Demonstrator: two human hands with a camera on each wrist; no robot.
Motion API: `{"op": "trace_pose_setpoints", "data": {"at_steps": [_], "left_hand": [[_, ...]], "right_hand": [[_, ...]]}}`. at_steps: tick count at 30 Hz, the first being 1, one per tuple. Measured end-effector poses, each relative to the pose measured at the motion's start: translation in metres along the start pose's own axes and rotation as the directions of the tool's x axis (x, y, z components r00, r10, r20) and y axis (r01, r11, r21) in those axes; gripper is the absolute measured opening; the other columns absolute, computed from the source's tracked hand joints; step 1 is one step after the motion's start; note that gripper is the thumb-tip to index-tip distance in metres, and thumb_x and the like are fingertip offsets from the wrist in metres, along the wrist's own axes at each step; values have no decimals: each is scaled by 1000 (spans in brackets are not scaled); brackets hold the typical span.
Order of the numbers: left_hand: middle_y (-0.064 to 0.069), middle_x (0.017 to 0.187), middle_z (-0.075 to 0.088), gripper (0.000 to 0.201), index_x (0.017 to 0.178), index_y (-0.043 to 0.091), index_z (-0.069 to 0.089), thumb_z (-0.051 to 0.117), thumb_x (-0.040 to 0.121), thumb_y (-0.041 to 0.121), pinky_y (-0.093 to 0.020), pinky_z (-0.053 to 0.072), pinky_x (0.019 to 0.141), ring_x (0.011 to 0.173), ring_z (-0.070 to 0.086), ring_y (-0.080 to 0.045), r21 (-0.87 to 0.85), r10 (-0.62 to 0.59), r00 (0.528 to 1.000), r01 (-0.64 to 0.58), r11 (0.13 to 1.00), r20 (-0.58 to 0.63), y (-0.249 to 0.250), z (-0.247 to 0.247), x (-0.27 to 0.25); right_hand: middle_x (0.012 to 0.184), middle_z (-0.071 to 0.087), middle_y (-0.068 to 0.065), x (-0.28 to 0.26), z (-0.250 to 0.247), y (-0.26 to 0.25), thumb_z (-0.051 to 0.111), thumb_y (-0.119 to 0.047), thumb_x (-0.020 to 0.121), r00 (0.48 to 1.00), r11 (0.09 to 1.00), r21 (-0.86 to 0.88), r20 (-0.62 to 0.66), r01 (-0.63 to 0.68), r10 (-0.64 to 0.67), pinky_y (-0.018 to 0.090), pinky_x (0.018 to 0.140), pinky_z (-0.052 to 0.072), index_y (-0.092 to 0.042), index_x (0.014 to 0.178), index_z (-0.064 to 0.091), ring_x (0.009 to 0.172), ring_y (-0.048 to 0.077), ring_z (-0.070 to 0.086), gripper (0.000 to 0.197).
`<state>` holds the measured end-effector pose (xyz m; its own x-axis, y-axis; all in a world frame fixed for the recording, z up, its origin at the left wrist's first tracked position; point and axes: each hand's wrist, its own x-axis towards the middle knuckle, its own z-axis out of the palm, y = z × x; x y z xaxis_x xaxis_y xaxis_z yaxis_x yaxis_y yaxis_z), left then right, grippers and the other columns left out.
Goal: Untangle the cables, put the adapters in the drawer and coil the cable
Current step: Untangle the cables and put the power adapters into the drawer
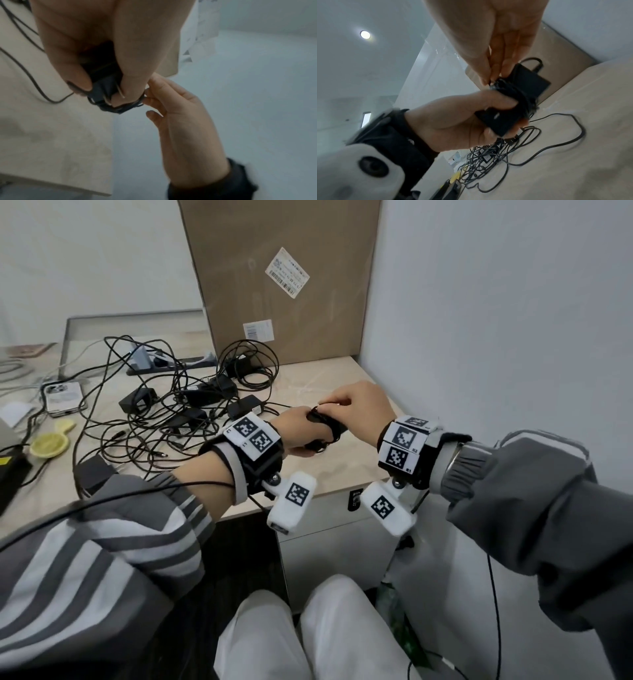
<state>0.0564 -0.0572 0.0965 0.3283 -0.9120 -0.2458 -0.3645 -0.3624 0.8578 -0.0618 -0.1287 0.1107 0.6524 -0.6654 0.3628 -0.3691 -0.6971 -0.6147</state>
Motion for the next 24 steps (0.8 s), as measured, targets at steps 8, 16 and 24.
{"op": "trace_pose_setpoints", "data": {"at_steps": [8,16,24], "left_hand": [[2,69,52,11,81,19,58,58,88,10,-19,33,52,66,43,-11,-439,55,993,-5,898,102,1,-1,5],[-3,84,55,49,104,14,54,35,94,58,-22,48,53,73,53,-16,-667,24,956,185,722,291,-3,-19,7],[5,66,55,49,85,19,56,36,92,63,-19,38,53,56,52,-7,-529,-28,973,148,835,228,-14,-10,14]], "right_hand": [[120,47,1,5,22,5,66,-23,88,984,984,179,-178,8,24,18,100,28,-19,103,75,116,13,43,18],[136,55,4,6,22,15,61,-15,91,996,935,355,-83,-2,34,29,111,34,-15,113,71,127,11,48,24],[146,44,4,1,24,19,49,-4,96,997,929,371,76,-7,-23,23,114,27,-9,127,60,132,4,38,33]]}}
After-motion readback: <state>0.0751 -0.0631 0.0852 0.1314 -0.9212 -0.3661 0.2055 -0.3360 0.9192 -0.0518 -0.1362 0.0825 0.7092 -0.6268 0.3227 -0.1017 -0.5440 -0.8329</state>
